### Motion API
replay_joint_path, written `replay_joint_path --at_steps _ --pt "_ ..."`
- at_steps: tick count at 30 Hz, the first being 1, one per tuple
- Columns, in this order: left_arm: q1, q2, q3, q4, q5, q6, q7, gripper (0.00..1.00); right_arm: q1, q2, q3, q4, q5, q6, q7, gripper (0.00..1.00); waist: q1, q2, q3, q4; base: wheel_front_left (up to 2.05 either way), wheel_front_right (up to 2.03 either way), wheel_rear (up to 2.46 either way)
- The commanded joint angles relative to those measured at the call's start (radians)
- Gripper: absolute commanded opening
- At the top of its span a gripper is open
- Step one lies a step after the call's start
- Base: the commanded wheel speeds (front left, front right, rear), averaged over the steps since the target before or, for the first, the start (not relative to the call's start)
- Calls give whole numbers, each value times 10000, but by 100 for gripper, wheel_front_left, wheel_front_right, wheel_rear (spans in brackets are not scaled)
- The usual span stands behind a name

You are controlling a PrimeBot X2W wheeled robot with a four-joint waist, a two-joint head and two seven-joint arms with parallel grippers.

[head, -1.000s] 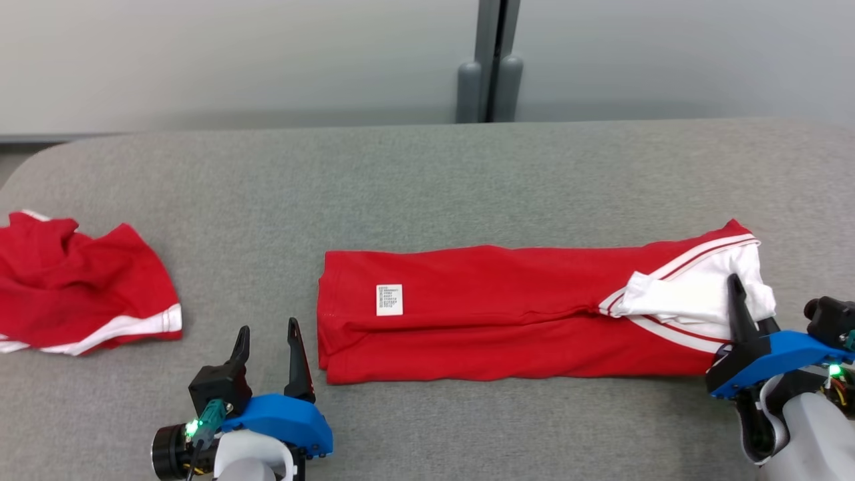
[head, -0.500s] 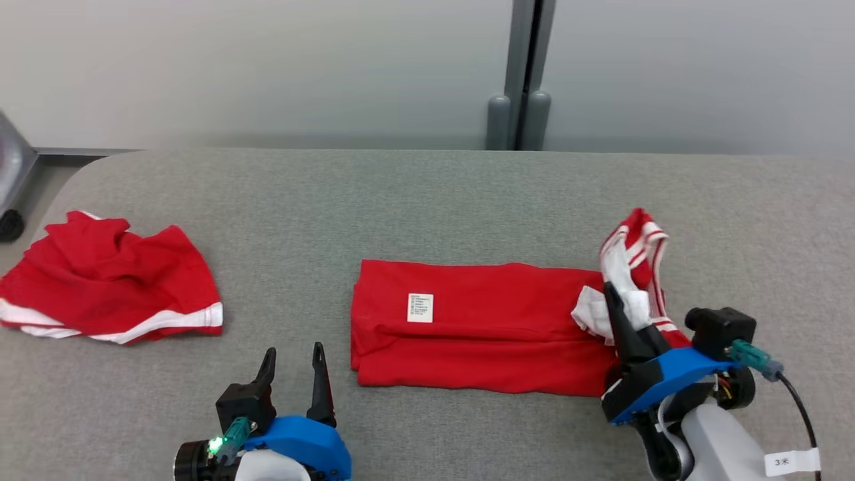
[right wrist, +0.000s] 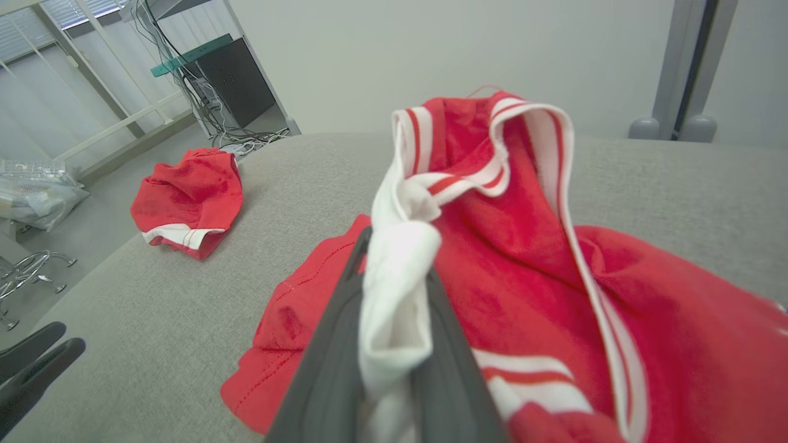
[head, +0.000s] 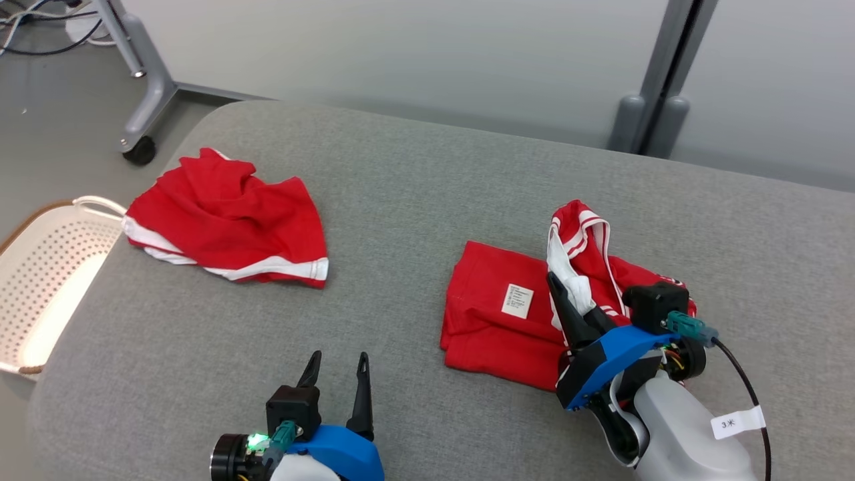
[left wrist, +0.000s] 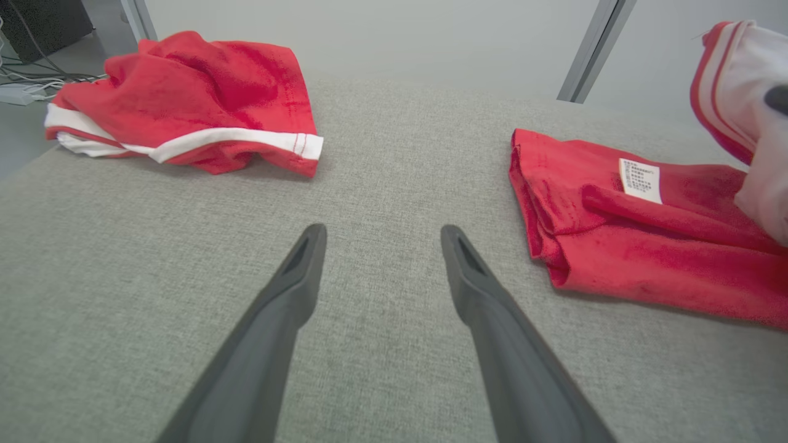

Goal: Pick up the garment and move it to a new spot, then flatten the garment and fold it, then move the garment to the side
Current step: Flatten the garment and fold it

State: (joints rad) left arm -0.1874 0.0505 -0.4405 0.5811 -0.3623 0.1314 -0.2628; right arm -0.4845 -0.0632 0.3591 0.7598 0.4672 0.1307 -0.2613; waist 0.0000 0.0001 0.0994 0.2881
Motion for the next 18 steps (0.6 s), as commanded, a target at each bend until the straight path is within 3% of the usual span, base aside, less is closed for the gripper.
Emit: replay_joint_path --at_steps 1,6,7,8,13,18 --pt "-189 -1 -150 -10 -49 44 -27 100 -218 51 32 126 -111 1 -56 0 0 -1 278 427 0 0 0" --pt "-284 -3 -478 -43 -167 167 -27 100 -513 100 278 361 -159 1 -56 2 0 -1 325 727 0 0 0" --pt "-275 -1 -508 -32 -194 195 -27 100 -549 98 306 384 -140 1 -56 27 0 -1 315 731 0 0 0" --pt "-279 -1 -530 -31 -226 220 -27 100 -591 102 351 342 -101 1 -56 100 0 -1 299 715 0 0 0" --pt "-386 -1 -557 48 4 312 -27 100 -532 104 221 -490 107 1 -53 100 0 -1 234 326 0 0 0" --pt "-464 -1 -272 -46 144 410 -27 100 -58 99 -819 -1407 -699 1 -55 100 0 -1 128 -345 0 0 0"
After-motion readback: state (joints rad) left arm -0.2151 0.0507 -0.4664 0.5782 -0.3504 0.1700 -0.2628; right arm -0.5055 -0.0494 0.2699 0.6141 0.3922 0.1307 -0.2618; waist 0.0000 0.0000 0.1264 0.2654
